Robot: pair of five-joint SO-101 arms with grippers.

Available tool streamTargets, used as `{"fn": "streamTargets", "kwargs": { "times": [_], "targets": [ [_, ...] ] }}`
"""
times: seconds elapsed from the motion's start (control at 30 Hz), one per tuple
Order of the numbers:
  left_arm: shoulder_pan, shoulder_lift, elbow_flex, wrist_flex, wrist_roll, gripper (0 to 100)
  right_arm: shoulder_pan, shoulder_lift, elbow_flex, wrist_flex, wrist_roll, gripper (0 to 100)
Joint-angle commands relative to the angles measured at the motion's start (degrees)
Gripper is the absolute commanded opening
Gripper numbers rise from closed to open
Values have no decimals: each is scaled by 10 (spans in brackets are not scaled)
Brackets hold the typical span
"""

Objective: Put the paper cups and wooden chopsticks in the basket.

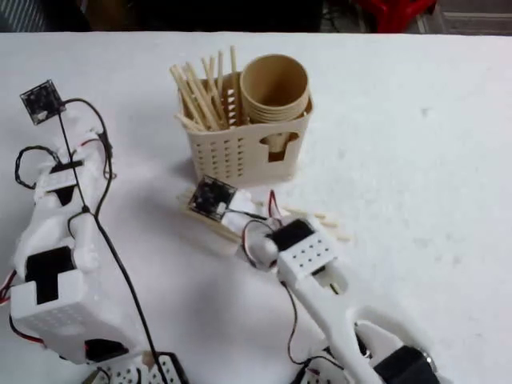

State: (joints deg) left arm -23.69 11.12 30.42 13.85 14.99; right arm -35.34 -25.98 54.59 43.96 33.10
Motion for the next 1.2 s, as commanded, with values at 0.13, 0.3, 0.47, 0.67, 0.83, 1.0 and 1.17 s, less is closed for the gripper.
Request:
{"fn": "streamTargets", "kwargs": {
  "times": [0.13,0.3,0.47,0.67,0.83,1.0,1.17],
  "targets": [
    [6,-8,-20,3,-4,91,-2,-14,7,-32,-11,105],
    [6,-9,-18,3,-4,91,-36,35,4,-33,2,136],
    [6,-9,-19,3,-4,91,-14,49,-15,-34,4,69],
    [6,-9,-18,3,-4,91,42,49,-11,-96,10,120],
    [6,-9,-18,3,-4,91,24,50,-2,-96,10,150],
    [6,-9,-18,3,-4,91,21,63,-3,-98,10,175],
    [6,-9,-18,4,-4,91,22,139,-36,-109,31,173]
  ]
}}
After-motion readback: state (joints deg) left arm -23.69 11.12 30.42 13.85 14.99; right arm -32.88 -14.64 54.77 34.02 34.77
